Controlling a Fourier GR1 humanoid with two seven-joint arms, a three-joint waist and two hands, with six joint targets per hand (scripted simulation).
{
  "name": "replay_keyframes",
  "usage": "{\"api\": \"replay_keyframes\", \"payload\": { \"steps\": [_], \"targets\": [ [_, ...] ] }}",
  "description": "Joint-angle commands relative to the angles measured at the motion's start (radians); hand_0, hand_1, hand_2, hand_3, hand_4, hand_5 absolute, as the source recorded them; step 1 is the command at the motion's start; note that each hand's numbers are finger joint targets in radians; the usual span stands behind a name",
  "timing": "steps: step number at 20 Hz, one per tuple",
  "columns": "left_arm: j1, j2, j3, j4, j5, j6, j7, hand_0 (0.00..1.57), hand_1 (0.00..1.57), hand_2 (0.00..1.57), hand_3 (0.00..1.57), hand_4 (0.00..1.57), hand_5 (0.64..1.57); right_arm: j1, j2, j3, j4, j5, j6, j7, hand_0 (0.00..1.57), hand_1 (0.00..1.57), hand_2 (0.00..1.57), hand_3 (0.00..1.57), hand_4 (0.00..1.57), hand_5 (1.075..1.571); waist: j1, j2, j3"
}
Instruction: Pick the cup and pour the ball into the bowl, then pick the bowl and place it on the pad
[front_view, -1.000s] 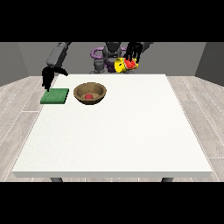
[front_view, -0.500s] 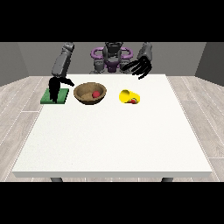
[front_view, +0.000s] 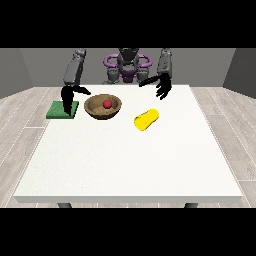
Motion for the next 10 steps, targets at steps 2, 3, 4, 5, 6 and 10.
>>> {"api": "replay_keyframes", "payload": {
  "steps": [2,3,4,5,6,10],
  "targets": [
    [0.044,0.027,0.019,-0.003,0.064,-0.085,-0.022,0.0,0.0,0.0,0.0,0.0,1.531,0.055,0.038,0.024,0.04,0.019,0.004,-0.052,0.0,0.0,0.0,0.0,0.0,1.544,0.0,-0.041,0.0015],
    [0.008,-0.014,0.003,0.026,0.048,0.007,-0.057,0.0,0.0,0.0,0.0,0.0,1.533,-0.031,0.041,0.021,0.034,0.018,-0.048,-0.02,0.0,0.0,0.0,0.0,0.03,1.542,-0.017,0.01,0.0014],
    [0.042,-0.001,0.013,-0.003,0.056,-0.04,-0.002,0.0,0.0,0.0,0.0,0.0,1.533,0.063,0.073,0.037,0.057,0.024,-0.014,-0.059,0.0,0.0,0.0,0.0,0.08,1.543,-0.01,-0.059,0.0016],
    [-0.003,0.002,0.018,0.007,0.041,-0.01,-0.03,0.0,0.0,0.0,0.0,0.0,1.537,0.021,0.047,0.028,0.071,0.021,0.009,-0.085,0.0,0.0,0.0,0.0,0.09,1.54,-0.014,0.015,0.0017],
    [0.027,-0.014,-0.085,-0.086,0.053,0.001,0.032,0.0,0.0,0.0,0.0,0.0,1.546,-0.008,-0.007,-0.014,0.144,0.007,0.019,-0.1,0.0,0.0,0.0,0.0,0.19,1.549,0.042,0.015,0.0022],
    [0.0,-0.015,-0.083,-0.129,0.043,-0.011,0.033,0.0,0.0,0.0,0.0,0.0,1.554,-0.008,-0.001,-0.029,0.187,-0.003,0.027,-0.162,0.0,0.0,0.0,0.0,0.26,1.549,0.062,0.068,0.0025]
  ]
}}
